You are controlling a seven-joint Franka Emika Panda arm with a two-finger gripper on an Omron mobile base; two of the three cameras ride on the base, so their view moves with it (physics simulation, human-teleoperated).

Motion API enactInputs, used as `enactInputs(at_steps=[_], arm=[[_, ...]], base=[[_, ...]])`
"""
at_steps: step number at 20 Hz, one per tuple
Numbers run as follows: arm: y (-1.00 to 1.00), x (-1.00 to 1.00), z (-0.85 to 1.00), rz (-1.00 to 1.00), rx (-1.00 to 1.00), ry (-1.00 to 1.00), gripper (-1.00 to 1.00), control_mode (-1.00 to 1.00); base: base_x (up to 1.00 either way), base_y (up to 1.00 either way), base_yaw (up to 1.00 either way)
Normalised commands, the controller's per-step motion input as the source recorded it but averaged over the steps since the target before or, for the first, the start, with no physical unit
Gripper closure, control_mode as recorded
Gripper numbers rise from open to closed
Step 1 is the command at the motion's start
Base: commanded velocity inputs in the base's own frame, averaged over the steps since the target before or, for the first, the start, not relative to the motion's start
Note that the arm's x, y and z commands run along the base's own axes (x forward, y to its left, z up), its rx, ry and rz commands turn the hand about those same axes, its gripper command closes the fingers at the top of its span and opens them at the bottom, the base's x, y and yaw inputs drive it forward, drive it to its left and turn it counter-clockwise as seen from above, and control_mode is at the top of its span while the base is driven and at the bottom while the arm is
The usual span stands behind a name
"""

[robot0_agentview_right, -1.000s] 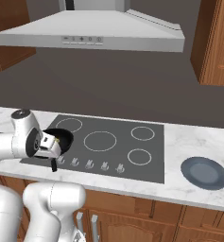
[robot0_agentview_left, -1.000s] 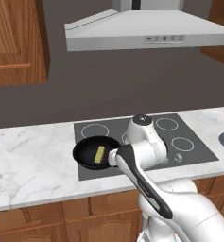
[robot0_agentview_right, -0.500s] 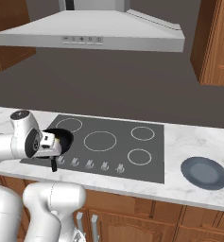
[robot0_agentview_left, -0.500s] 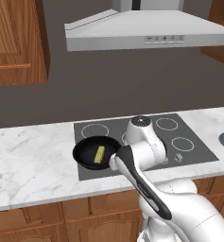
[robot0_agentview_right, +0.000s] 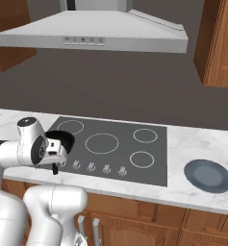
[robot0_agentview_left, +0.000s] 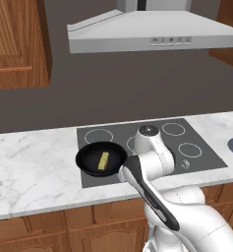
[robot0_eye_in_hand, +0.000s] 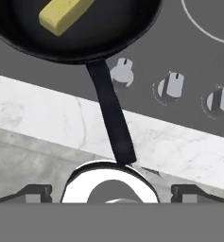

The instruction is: Pick up the butter stick and place it in the pan. Then turn on the burner for the pan.

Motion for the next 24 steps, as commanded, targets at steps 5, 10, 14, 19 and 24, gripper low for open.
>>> enactInputs(at_steps=[5,10,14,19,24], arm=[[0.0,0.17,-0.26,0.06,0.0,0.05,-1.0,-1.0],[0.0,0.24,-0.28,0.06,0.0,0.05,-1.0,-1.0],[0.02,0.27,-0.18,0.01,0.0,0.05,-1.0,-1.0],[0.08,0.21,-0.19,0.0,-0.01,0.06,-1.0,-1.0],[0.03,0.03,-0.2,0.0,0.0,0.03,-1.0,-1.0]], base=[[0.0,0.0,0.0],[0.0,0.0,0.0],[0.0,0.0,0.0],[0.0,0.0,0.0],[0.0,0.0,0.0]])
